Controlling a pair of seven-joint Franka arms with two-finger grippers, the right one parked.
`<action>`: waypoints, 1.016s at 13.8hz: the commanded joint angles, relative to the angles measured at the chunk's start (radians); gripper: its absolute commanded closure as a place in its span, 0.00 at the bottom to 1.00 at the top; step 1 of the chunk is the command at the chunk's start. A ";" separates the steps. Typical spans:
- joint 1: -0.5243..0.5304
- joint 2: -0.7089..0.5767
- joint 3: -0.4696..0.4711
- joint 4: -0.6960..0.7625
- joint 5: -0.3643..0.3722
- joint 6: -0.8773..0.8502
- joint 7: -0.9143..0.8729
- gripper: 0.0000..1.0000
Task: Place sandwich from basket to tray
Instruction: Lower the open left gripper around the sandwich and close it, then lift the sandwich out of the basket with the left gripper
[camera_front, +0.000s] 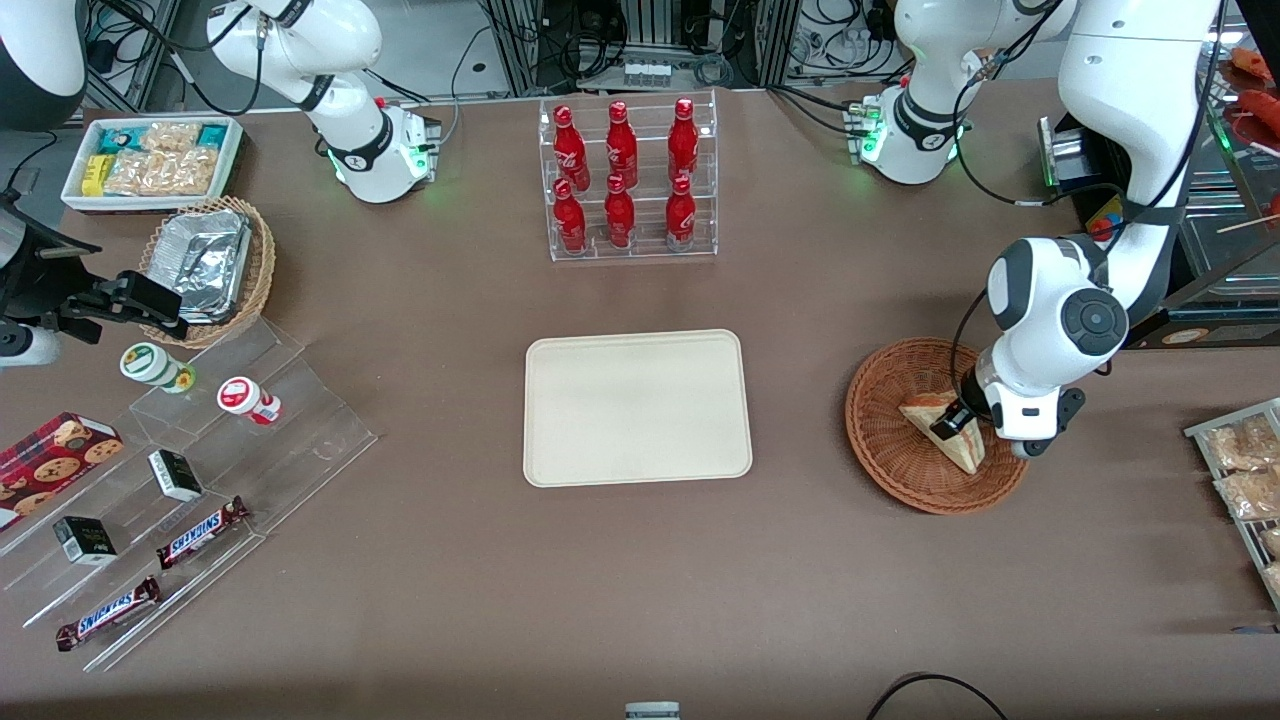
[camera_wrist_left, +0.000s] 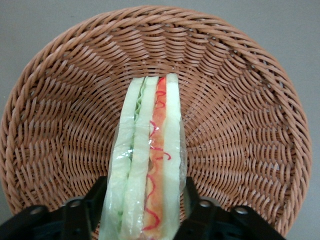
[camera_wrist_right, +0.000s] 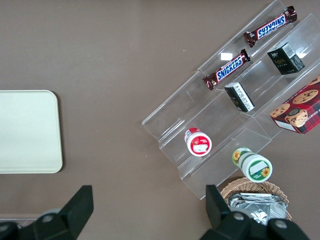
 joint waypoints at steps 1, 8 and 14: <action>-0.002 -0.013 -0.003 0.001 -0.006 -0.030 -0.013 1.00; -0.060 -0.011 -0.013 0.226 0.007 -0.329 -0.009 1.00; -0.218 -0.002 -0.016 0.277 0.055 -0.369 0.049 1.00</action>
